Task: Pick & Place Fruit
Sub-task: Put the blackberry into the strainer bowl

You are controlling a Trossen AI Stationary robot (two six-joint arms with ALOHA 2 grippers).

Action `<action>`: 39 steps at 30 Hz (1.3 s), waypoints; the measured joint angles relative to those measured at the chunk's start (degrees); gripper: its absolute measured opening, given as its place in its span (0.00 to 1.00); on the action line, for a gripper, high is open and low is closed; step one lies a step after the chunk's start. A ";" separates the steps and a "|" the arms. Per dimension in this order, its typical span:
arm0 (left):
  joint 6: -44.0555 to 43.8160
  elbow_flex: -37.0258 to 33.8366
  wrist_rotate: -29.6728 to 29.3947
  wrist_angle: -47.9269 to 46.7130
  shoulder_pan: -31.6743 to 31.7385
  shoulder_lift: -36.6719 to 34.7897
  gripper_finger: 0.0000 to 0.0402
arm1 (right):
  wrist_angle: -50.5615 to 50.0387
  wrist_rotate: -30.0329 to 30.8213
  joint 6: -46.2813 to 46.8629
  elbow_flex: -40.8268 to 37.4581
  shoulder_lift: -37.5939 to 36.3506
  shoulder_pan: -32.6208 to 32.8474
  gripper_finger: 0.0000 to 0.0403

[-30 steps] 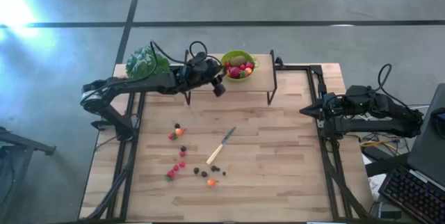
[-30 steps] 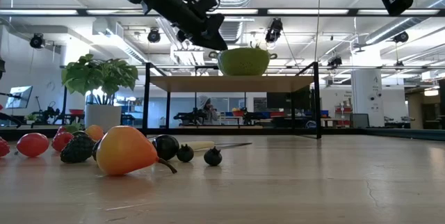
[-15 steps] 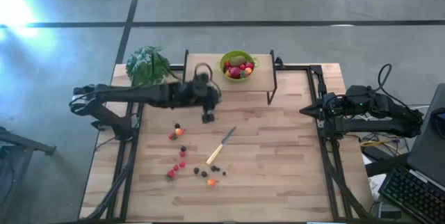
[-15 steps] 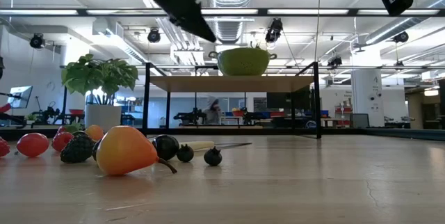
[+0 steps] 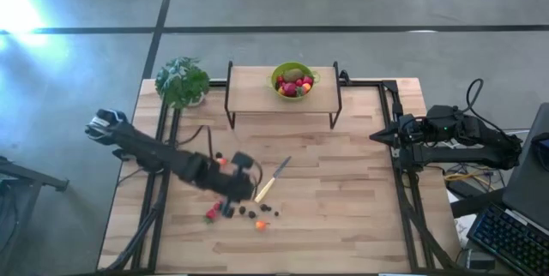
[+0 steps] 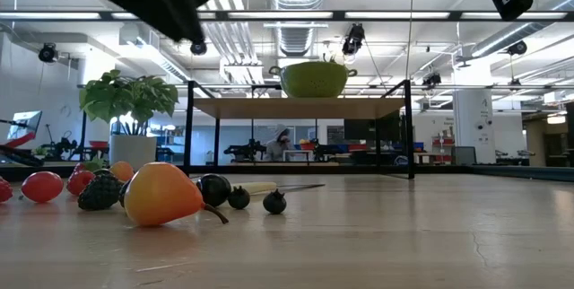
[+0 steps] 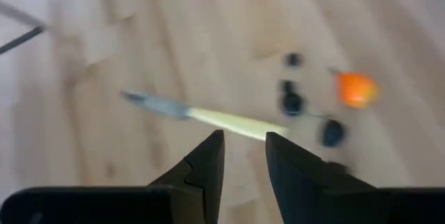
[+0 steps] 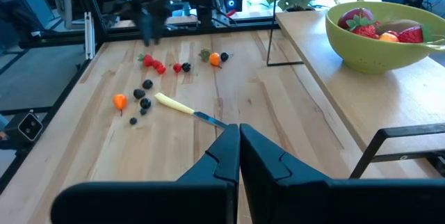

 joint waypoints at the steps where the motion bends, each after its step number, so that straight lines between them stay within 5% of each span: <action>1: 0.00 -0.41 0.00 0.39 -1.53 0.09 0.28 | 0.00 0.00 0.00 0.00 0.01 0.01 0.02; 10: -0.02 -4.99 -0.02 4.00 -9.11 1.65 0.29 | 0.00 0.00 0.00 0.00 0.01 0.00 0.02; 25: -0.82 -6.71 3.98 7.31 -9.35 11.96 0.29 | 0.00 0.00 0.00 0.00 0.00 -0.01 0.02; 39: -3.42 -6.67 4.44 7.55 -9.37 14.59 0.29 | 0.00 0.00 0.00 0.00 0.00 -0.01 0.02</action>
